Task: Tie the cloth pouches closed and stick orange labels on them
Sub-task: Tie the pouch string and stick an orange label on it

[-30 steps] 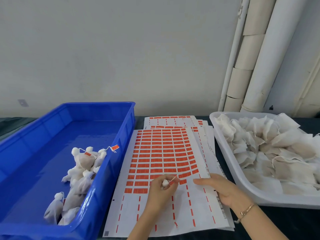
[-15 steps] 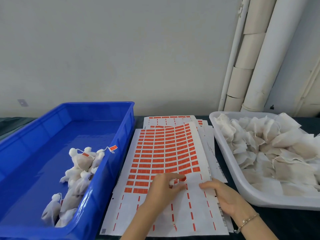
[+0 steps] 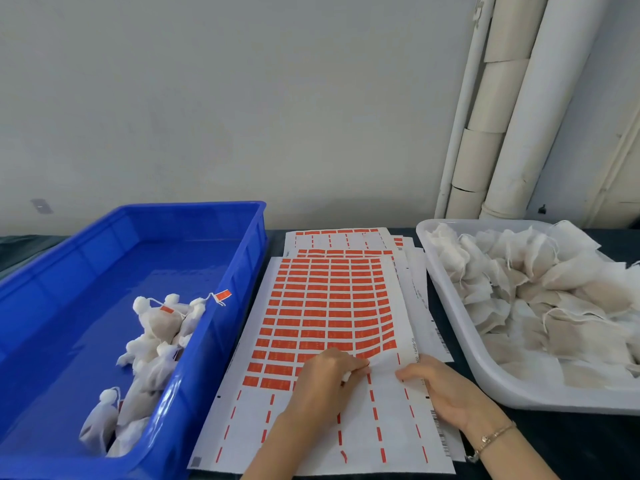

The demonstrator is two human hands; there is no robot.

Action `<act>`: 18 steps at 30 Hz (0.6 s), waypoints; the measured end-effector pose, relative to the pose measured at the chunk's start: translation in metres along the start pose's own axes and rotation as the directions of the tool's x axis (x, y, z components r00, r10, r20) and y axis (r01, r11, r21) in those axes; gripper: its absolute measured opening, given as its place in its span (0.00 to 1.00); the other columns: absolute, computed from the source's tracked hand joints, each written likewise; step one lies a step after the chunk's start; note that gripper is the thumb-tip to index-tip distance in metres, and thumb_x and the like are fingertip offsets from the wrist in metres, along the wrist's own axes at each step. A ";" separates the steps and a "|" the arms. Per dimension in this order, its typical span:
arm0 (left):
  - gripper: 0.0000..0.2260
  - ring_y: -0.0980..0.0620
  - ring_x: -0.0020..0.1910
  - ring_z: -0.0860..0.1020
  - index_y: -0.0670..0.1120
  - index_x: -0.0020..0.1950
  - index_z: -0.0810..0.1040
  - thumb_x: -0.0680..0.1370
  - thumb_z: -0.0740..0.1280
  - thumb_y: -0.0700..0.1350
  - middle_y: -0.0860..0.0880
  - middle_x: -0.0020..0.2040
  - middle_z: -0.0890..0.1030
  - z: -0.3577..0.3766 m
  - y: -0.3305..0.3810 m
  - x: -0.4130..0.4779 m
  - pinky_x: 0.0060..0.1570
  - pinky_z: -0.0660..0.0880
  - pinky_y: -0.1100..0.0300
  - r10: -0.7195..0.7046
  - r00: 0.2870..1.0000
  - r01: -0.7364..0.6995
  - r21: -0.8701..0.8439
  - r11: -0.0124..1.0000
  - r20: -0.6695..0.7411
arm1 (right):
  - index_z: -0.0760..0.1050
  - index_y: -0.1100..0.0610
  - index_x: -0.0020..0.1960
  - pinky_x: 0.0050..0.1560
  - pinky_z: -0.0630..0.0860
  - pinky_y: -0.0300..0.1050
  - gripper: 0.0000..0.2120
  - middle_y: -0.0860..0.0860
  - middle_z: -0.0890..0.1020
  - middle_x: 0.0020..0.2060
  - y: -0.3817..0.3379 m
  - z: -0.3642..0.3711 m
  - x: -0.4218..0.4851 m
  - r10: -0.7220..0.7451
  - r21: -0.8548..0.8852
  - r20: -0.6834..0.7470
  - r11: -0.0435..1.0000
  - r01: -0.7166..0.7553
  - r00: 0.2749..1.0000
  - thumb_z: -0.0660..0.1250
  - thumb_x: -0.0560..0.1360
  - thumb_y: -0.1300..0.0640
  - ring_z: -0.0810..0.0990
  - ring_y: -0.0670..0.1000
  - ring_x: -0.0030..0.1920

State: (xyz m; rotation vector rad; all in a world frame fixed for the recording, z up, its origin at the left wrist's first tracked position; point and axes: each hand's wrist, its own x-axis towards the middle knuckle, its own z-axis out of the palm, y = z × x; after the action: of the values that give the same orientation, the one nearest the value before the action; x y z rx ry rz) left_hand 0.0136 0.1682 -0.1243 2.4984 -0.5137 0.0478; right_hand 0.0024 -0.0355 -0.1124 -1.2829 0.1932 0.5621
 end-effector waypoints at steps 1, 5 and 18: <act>0.14 0.59 0.59 0.76 0.59 0.64 0.76 0.79 0.64 0.53 0.59 0.62 0.78 0.000 0.000 -0.001 0.58 0.65 0.73 0.015 1.000 -0.015 0.009 1.000 0.000 | 0.72 0.65 0.65 0.64 0.72 0.62 0.16 0.63 0.80 0.57 0.000 0.000 0.000 0.004 -0.009 -0.007 1.000 -0.004 1.000 0.61 0.77 0.68 0.80 0.64 0.58; 0.13 0.60 0.58 0.76 0.58 0.64 0.77 0.79 0.63 0.52 0.59 0.62 0.78 -0.001 0.000 -0.001 0.53 0.62 0.80 0.010 1.000 -0.010 -0.026 1.000 -0.024 | 0.72 0.64 0.65 0.64 0.71 0.63 0.16 0.63 0.80 0.57 -0.001 0.000 -0.002 0.015 -0.032 -0.017 0.999 -0.015 1.000 0.61 0.77 0.67 0.80 0.64 0.58; 0.02 0.64 0.42 0.78 0.59 0.47 0.78 0.76 0.68 0.51 0.67 0.43 0.77 -0.005 0.005 0.004 0.37 0.71 0.79 -0.242 0.964 0.188 -0.363 0.913 -0.110 | 0.73 0.55 0.61 0.56 0.77 0.62 0.17 0.54 0.84 0.52 -0.011 0.016 -0.010 -0.155 -0.295 -0.160 0.950 0.102 0.975 0.69 0.74 0.65 0.83 0.57 0.52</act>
State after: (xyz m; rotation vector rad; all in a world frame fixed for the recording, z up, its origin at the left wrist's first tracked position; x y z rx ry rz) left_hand 0.0162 0.1660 -0.1167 2.1633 -0.1605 0.0566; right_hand -0.0032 -0.0249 -0.0940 -1.6183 0.1819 0.3682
